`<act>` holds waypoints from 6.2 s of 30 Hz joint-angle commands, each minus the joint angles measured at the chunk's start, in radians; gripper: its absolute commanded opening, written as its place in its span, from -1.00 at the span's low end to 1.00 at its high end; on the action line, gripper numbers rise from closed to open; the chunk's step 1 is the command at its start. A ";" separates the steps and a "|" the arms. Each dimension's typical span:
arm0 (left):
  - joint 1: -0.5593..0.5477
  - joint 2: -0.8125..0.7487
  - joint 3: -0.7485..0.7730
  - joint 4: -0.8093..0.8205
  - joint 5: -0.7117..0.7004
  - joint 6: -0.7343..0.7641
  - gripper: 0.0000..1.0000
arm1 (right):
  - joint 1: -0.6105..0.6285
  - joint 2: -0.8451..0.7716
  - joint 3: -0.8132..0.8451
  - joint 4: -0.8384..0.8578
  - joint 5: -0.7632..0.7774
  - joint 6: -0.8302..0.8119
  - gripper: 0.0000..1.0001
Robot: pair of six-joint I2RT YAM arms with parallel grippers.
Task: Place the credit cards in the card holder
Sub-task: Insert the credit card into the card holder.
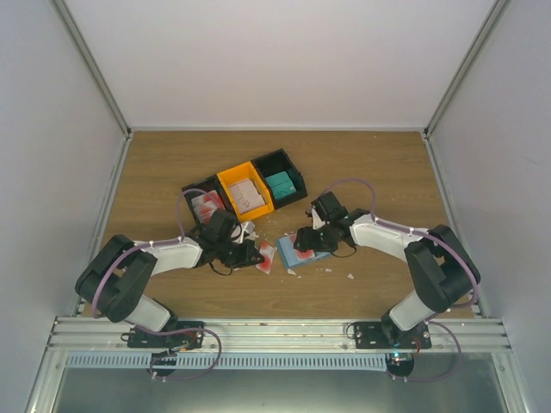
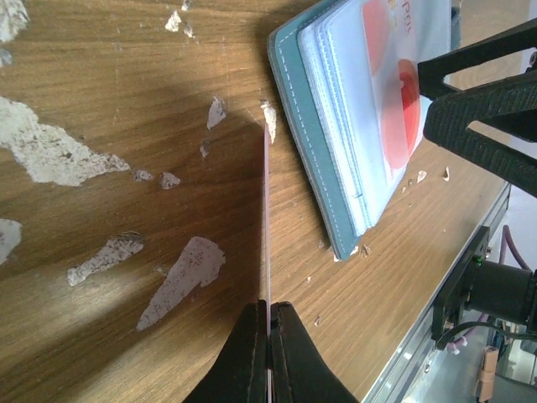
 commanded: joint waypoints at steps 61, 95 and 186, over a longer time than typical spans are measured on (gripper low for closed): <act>-0.141 -0.048 -0.166 0.577 -0.264 -0.350 -1.00 | 0.096 -0.033 -0.147 0.046 0.105 0.189 -0.41; -0.232 -0.001 -0.223 0.694 -0.457 -0.354 -1.00 | 0.136 0.005 -0.168 0.057 0.085 0.216 -0.55; -0.233 0.062 -0.092 0.270 -0.301 -0.388 -0.35 | 0.144 0.018 -0.175 0.072 0.109 0.223 -0.82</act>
